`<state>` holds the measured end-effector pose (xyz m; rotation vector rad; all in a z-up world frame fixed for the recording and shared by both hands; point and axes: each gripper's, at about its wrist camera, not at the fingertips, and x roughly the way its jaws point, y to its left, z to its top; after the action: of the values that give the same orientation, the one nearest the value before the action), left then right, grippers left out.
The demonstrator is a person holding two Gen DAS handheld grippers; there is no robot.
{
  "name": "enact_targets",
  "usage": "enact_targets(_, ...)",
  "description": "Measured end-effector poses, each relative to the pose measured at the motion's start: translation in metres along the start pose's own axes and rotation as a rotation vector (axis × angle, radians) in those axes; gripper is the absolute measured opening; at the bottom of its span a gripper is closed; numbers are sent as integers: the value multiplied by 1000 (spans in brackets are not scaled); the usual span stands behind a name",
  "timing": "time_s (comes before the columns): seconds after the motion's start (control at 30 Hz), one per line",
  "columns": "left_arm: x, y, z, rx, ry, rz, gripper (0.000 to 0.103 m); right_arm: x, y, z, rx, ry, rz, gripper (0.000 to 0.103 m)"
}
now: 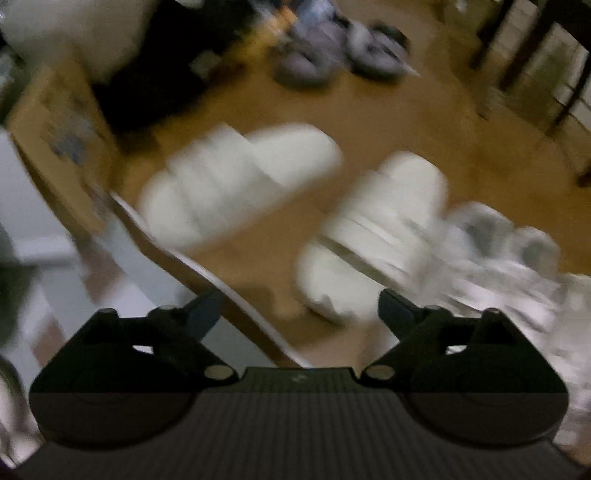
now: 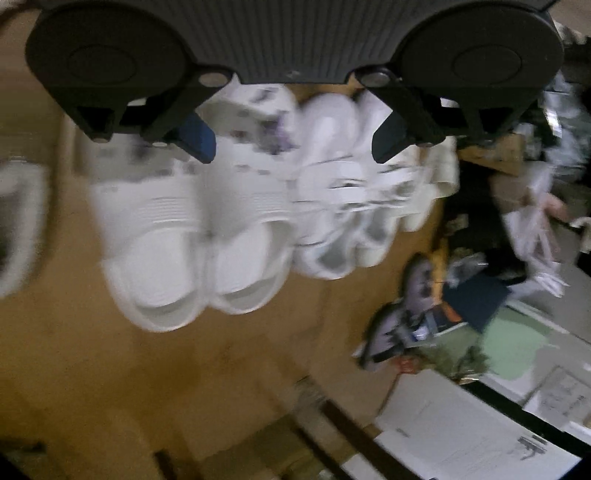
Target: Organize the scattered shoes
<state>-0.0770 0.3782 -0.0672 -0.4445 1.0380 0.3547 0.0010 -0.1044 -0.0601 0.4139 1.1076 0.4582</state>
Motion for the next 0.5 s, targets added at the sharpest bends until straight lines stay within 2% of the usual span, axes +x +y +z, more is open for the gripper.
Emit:
enact_targets(0.03,-7,-25,-4,48,17,-66,94,-7,-1,-1,-8,2,-45,94)
enact_targets(0.1,-15,-50,-9,110,26,-119,97,-18,0,-4,-16,2,-115,94)
enact_targets(0.13,-25,-73,-13,182,28,-147,98,-27,2,-5,-18,3,-165,95)
enact_targets(0.2,-42,-109,-19,312,37,-164,99,-36,6,-6,-13,21,-238,96)
enact_targets(0.27,-53,-128,-25,384,44,-177,102,-47,11,-9,-21,22,-289,96)
enact_targets(0.4,-73,-157,-35,511,62,-197,102,-61,24,-15,-57,18,-323,96)
enact_targets(0.5,-86,-173,-47,600,48,-176,103,-64,39,-19,-95,30,-331,96)
